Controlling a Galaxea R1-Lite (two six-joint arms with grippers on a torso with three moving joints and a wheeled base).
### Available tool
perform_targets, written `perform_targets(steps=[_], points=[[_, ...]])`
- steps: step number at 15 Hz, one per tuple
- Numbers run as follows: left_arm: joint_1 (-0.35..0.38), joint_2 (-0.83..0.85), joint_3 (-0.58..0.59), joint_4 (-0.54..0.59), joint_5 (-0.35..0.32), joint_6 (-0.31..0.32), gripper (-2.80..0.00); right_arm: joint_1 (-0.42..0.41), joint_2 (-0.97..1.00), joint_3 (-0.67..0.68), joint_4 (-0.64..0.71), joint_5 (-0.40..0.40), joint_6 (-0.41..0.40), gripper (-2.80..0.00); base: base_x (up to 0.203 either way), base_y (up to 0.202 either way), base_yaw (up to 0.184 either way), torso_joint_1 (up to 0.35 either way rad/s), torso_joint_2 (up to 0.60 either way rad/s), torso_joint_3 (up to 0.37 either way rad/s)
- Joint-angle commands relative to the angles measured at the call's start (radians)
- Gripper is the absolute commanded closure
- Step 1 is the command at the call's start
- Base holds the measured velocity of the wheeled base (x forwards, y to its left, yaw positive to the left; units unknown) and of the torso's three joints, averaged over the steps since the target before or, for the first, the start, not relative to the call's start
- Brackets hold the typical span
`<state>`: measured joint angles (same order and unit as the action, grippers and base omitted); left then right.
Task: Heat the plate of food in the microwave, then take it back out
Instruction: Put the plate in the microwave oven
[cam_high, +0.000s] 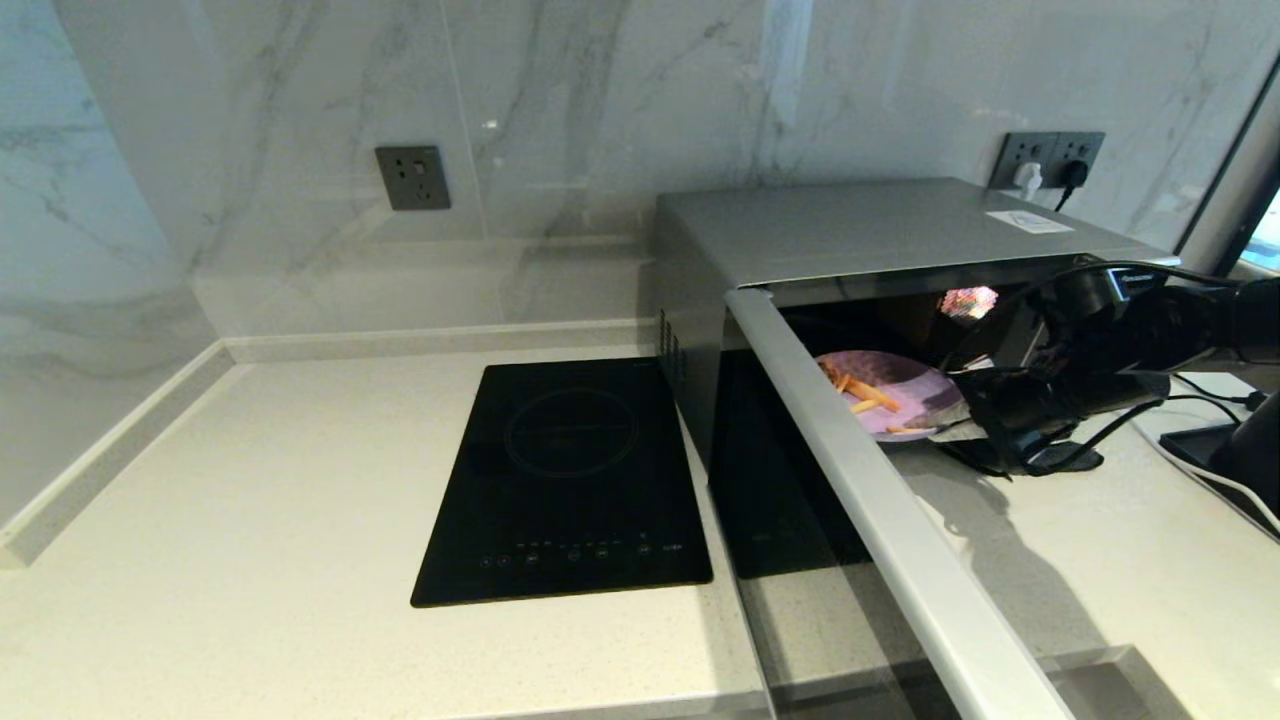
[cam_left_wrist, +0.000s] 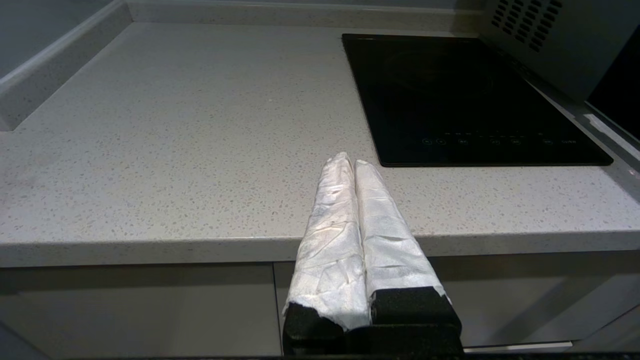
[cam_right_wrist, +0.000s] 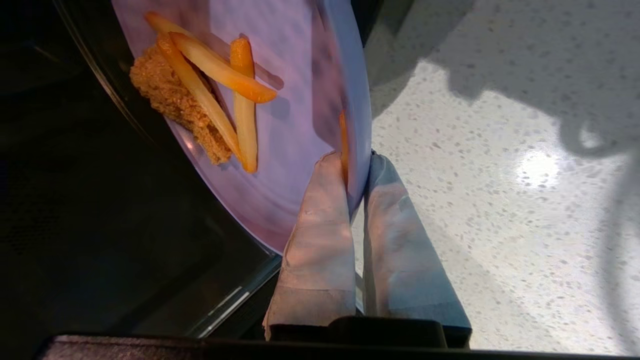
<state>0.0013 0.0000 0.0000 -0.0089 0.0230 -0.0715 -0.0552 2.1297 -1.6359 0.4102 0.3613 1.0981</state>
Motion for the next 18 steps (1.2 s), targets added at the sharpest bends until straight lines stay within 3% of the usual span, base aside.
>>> perform_targets(steps=[1, 3, 4, 18], points=[[0.000, 0.002, 0.000, 0.000, 0.000, -0.001, 0.00, 0.012, 0.009, -0.015, 0.002, 0.002, 0.009, 0.00, 0.000, 0.000, 0.000, 0.000, 0.00, 0.000], [0.000, 0.002, 0.000, 0.000, 0.000, -0.001, 0.00, 0.016, 0.009, -0.019, 0.002, 0.001, 0.008, 0.00, 0.000, 0.000, 0.000, 0.000, 0.00, 0.000], [0.000, 0.002, 0.000, 0.000, 0.000, -0.001, 0.00, 0.021, 0.007, -0.020, 0.002, 0.001, 0.008, -2.80, 0.000, 0.000, 0.000, 0.000, 0.00, 0.000], [0.000, 0.002, 0.000, 0.000, 0.000, -0.001, 0.00, 0.002, -0.090, 0.000, 0.039, -0.004, 0.016, -2.80, 0.000, 0.000, 0.000, 0.000, 0.00, 0.000]])
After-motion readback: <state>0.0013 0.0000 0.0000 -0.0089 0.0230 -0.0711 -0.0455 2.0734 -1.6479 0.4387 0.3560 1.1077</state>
